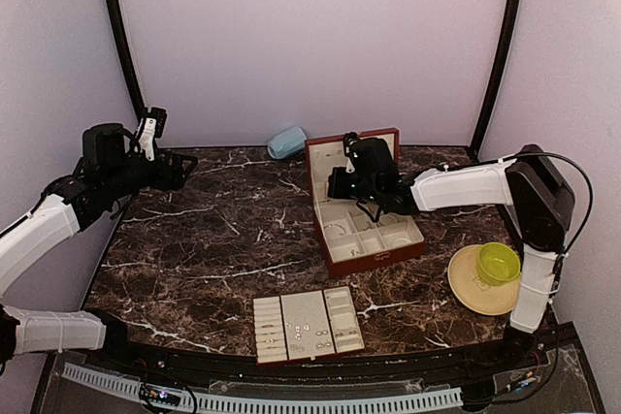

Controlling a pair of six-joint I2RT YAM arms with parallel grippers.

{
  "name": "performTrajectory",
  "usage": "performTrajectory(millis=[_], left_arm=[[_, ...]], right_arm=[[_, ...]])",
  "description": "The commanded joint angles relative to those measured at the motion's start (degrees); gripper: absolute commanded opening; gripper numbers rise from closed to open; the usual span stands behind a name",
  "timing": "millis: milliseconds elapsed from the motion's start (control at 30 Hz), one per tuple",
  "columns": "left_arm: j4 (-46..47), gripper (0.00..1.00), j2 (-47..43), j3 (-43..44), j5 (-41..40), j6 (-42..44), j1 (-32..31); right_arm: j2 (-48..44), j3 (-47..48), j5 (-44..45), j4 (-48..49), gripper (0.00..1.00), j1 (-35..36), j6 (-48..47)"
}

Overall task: Organize the mixed jewelry
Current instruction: Pick up the necklace from the compartment pouch.

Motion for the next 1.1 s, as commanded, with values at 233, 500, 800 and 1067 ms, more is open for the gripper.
performTrajectory(millis=[233,500,800,1067], left_arm=[[0.0,0.81,-1.7,-0.5,0.7,0.1,0.3],[-0.1,0.82,-1.5,-0.4,0.7,0.1,0.3],[-0.2,0.82,-1.4,-0.5,0.7,0.1,0.3],[-0.2,0.81,-1.4,-0.5,0.6,0.0,0.2]], right_arm=[[-4.5,-1.2,-0.6,4.5,0.0,0.4,1.2],[-4.9,0.3,0.1,4.7,0.0,0.1,1.4],[-4.6,2.5,0.7,5.0,0.0,-0.2,1.1],[-4.1,3.9,0.6,5.3,0.0,-0.6,1.0]])
